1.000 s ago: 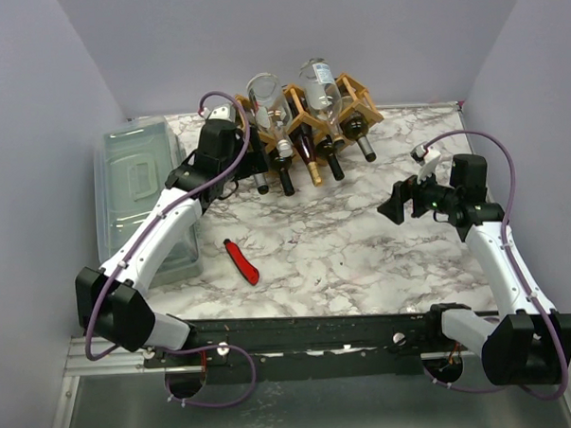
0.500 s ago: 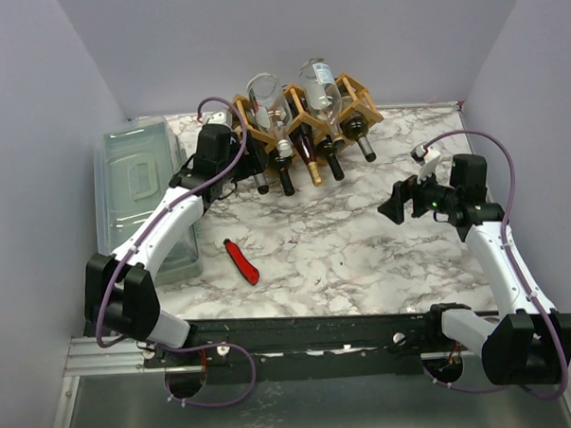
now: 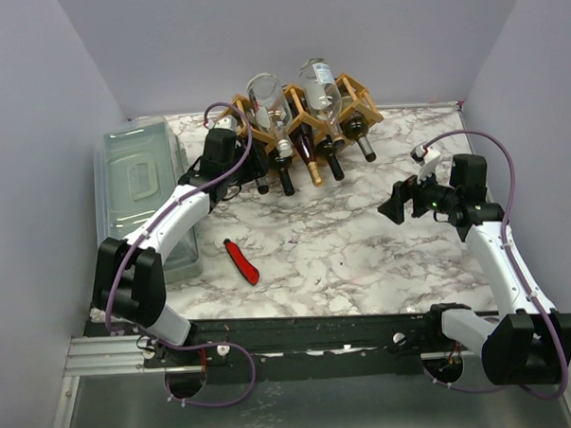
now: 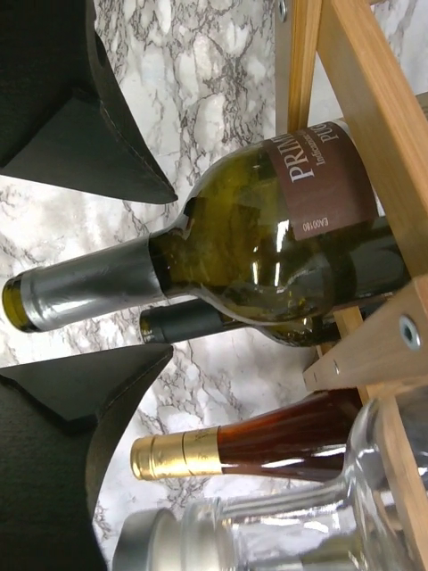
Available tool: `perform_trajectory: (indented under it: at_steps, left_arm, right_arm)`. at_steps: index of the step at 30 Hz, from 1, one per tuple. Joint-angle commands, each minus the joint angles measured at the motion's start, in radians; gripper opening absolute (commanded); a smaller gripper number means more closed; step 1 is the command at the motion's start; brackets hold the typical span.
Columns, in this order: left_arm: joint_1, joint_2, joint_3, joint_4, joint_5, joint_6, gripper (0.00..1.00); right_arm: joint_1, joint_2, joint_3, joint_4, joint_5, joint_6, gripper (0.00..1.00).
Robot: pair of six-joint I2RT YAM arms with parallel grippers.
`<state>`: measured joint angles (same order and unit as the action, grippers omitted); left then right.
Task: Take the wine bottle off the wine rack
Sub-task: Pick up the wine bottle from the wine rack.
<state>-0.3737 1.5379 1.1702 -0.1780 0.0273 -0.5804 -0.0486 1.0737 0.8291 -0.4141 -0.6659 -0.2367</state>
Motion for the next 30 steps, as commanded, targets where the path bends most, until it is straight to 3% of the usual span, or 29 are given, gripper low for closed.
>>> perform_trajectory:
  at_steps: [1,15,30]
  left_arm:
    - [0.005,0.027,-0.02,0.039,-0.006,-0.016,0.64]
    - [0.006,0.06,-0.038,0.067,-0.003,-0.057,0.54]
    - [0.005,0.085,-0.052,0.102,-0.002,-0.1,0.52]
  right_arm:
    - [0.003,0.005,0.025,-0.02,0.019,-0.013,1.0]
    - [0.004,0.006,0.024,-0.019,0.023,-0.014,1.0]
    - [0.003,0.003,0.024,-0.022,0.026,-0.016,1.0]
